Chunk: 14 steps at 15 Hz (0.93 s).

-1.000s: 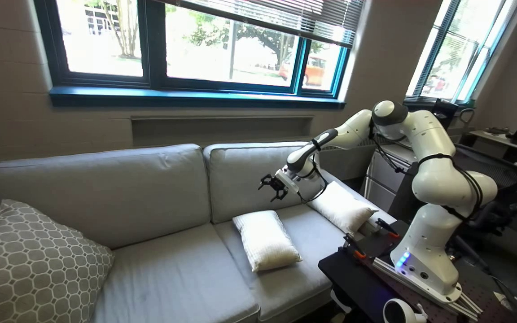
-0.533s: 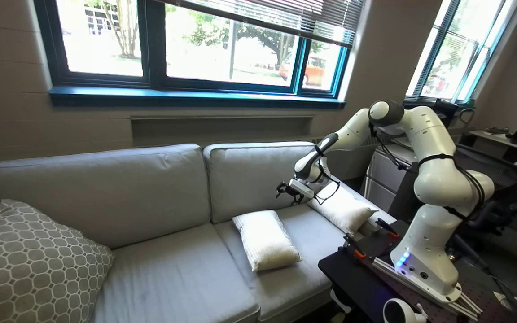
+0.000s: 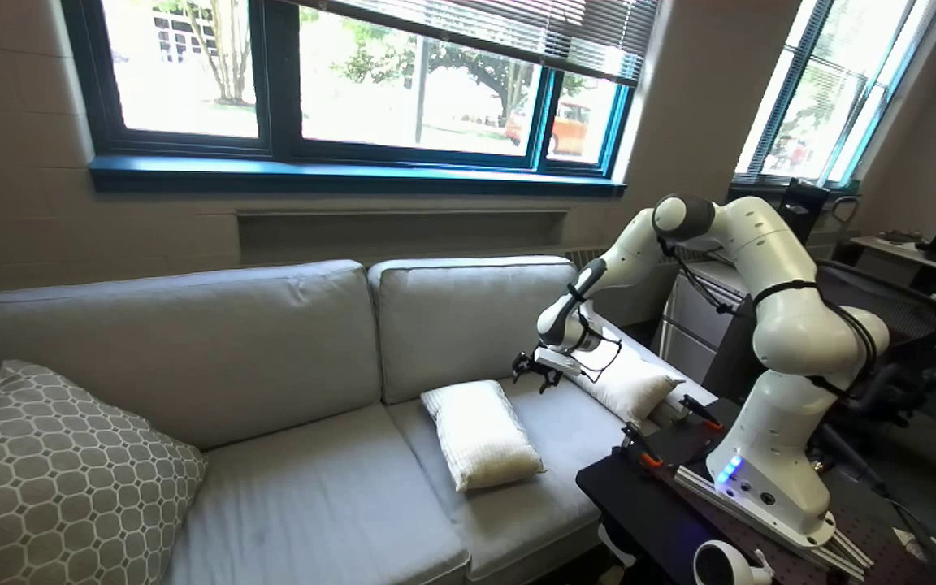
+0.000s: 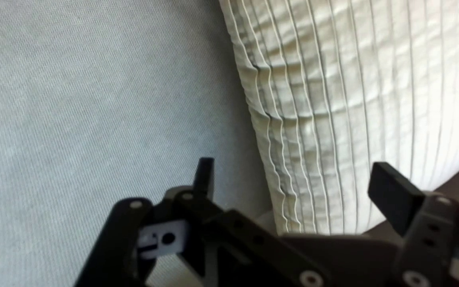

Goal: Arrange the cushions, one in front of the other, against the armrest

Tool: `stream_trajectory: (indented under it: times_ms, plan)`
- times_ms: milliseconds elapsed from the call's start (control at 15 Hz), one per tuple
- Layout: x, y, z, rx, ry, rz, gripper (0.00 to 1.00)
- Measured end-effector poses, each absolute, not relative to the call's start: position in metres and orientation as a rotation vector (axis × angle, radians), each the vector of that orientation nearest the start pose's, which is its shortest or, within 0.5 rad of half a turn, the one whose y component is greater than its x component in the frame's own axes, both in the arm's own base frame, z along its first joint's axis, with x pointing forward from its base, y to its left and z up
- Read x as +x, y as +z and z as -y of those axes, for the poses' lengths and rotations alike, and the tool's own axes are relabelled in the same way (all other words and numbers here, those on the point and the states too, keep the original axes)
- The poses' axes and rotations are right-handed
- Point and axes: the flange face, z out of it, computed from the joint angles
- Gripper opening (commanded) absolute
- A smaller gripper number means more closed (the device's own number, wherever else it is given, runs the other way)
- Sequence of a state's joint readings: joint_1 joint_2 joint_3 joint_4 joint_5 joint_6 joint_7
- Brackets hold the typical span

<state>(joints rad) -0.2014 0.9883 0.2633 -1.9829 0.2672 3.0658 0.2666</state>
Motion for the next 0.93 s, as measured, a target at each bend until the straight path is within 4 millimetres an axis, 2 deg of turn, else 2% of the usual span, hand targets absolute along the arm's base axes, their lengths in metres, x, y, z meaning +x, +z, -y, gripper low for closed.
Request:
stream_trajectory:
  times_ms: [200, 600, 933]
  plan:
    - [0.562, -0.039, -0.029, -2.691, -0.042, -0.903, 1.0]
    - [0.581, -0.1, -0.018, -2.534, 0.01, -1.027, 1.0]
    - [0.602, -0.15, -0.025, -2.457, 0.115, -1.051, 1.0]
